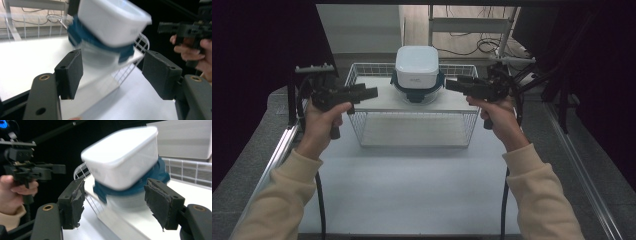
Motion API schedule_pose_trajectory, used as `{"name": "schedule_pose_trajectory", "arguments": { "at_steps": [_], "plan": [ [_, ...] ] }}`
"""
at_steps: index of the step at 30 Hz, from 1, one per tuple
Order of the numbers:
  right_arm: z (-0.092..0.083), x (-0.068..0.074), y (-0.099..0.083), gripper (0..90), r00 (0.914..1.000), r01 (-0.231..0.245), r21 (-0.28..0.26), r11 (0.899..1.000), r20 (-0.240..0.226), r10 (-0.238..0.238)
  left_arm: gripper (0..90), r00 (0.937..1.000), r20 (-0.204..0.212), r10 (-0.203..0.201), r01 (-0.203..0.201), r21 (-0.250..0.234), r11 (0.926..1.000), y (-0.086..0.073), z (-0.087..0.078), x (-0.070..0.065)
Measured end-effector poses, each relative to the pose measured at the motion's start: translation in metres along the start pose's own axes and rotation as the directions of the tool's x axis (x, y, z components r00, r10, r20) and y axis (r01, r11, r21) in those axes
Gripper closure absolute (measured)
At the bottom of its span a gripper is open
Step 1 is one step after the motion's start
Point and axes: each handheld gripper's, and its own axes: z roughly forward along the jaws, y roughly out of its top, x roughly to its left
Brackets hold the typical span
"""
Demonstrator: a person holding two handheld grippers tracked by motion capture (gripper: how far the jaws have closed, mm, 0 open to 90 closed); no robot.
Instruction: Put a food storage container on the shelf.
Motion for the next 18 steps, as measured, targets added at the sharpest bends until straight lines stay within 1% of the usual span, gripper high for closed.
{"name": "schedule_pose_trajectory", "arguments": {
  "at_steps": [1,3,4,6,8,9,10,12,15,16,18],
  "plan": [
    [-0.002,0.002,-0.006,32.2,0.9998,0.016,0.004,1.0,0.009,-0.016,31.8,1.0,0.003,0.009,-0.009,0.012,0.9999,-0.008,0.0,-0.001],
    [-0.005,0.006,-0.018,32.0,0.9988,0.04,0.022,0.999,0.027,-0.041,31.4,0.9999,0.003,0.012,-0.012,0.028,0.9995,-0.026,0.001,-0.003],
    [-0.007,0.008,-0.025,32.0,0.9982,0.05,0.027,0.998,0.032,-0.051,31.4,0.9998,-0.002,0.021,-0.021,0.041,0.999,-0.035,0.002,-0.004],
    [-0.011,0.011,-0.04,31.9,0.9965,0.069,0.034,0.997,0.045,-0.07,31.3,0.9987,-0.026,0.043,-0.041,0.064,0.9971,-0.054,0.003,-0.006],
    [-0.015,0.013,-0.057,31.5,0.9957,0.077,0.033,0.997,0.05,-0.078,31.3,0.9987,-0.024,0.046,-0.044,0.08,0.9958,-0.073,0.004,-0.006],
    [-0.018,0.014,-0.066,31.5,0.9948,0.079,0.033,0.996,0.062,-0.08,31.3,0.9986,-0.026,0.046,-0.044,0.088,0.9951,-0.079,0.004,-0.006],
    [-0.019,0.014,-0.072,31.3,0.9938,0.082,0.032,0.996,0.073,-0.084,31.2,0.9984,-0.026,0.051,-0.048,0.101,0.9938,-0.089,0.004,-0.005],
    [-0.025,0.016,-0.09,30.8,0.9901,0.096,0.04,0.995,0.099,-0.1,31.1,0.9981,-0.032,0.054,-0.05,0.107,0.993,-0.105,0.005,-0.005],
    [-0.035,0.019,-0.116,30.3,0.9879,0.111,0.049,0.993,0.103,-0.115,30.8,0.9969,-0.041,0.067,-0.061,0.128,0.9899,-0.127,0.006,-0.006],
    [-0.039,0.019,-0.124,30.3,0.9861,0.117,0.055,0.992,0.112,-0.123,30.7,0.9963,-0.046,0.073,-0.066,0.138,0.9882,-0.134,0.007,-0.007],
    [-0.044,0.02,-0.142,30.3,0.9851,0.113,0.063,0.992,0.123,-0.12,30.6,0.9951,-0.057,0.08,-0.071,0.147,0.9865,-0.148,0.01,-0.007]
  ]
}}
